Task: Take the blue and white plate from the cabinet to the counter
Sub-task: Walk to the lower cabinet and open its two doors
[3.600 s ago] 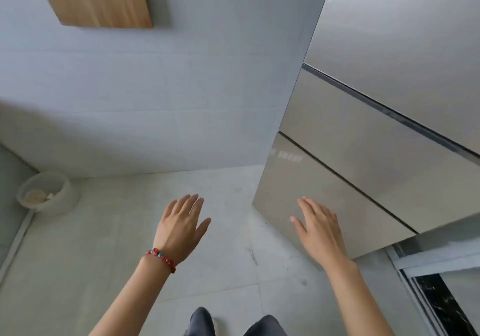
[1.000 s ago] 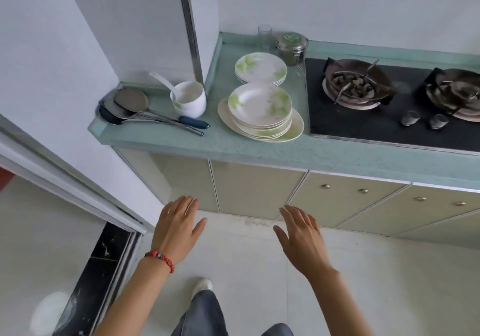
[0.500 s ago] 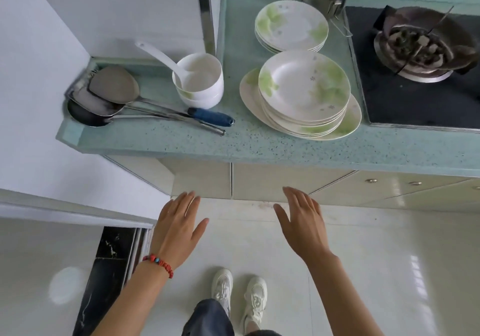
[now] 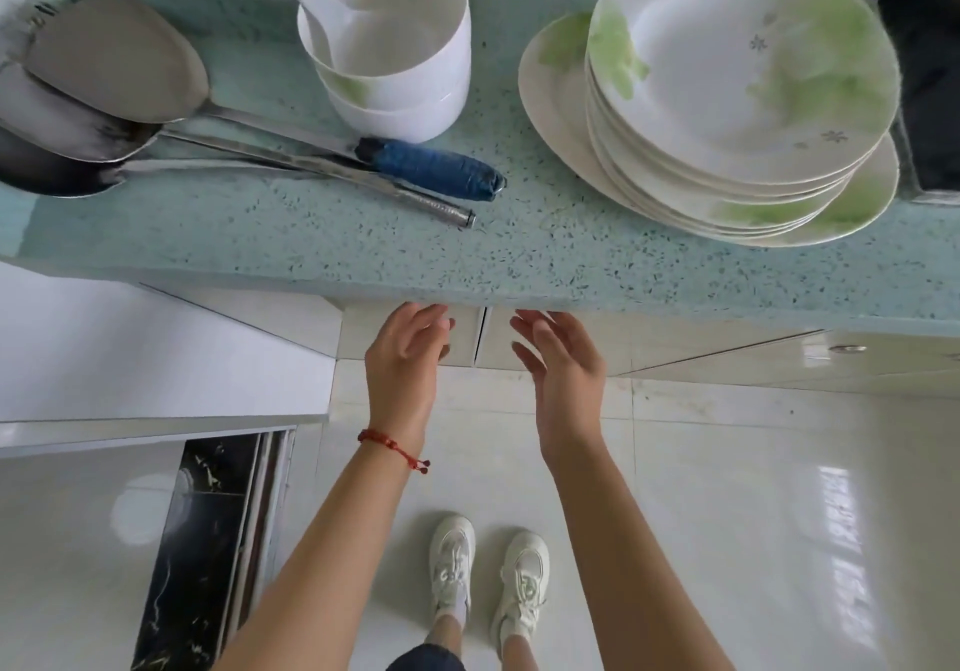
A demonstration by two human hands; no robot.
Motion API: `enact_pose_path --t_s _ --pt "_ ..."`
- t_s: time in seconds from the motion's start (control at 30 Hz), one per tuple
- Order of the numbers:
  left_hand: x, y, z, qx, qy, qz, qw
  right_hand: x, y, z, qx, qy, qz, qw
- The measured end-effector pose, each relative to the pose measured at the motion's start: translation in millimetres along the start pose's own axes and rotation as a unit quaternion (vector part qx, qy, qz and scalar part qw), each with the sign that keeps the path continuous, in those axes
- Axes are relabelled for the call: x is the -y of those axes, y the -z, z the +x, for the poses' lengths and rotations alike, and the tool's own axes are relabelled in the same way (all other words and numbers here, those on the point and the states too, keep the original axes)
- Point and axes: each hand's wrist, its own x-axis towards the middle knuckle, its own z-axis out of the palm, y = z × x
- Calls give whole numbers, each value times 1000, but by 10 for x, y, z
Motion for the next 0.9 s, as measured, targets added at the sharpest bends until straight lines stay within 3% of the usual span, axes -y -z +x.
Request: enact_pose_path --t_s 0.2,0.37,0.6,0.9 --pt "-102 -75 77 66 104 -247 961 53 -152 80 -6 -68 209 976" --pt "-123 -87 49 68 142 -310 938 40 -174 41 -10 -90 270 959" --pt "16 114 -220 30 156 -249 956 -112 34 -283 -35 -73 205 975" --pt "364 652 -777 -59 106 -143 982 -313 522 -757 -77 -46 8 996"
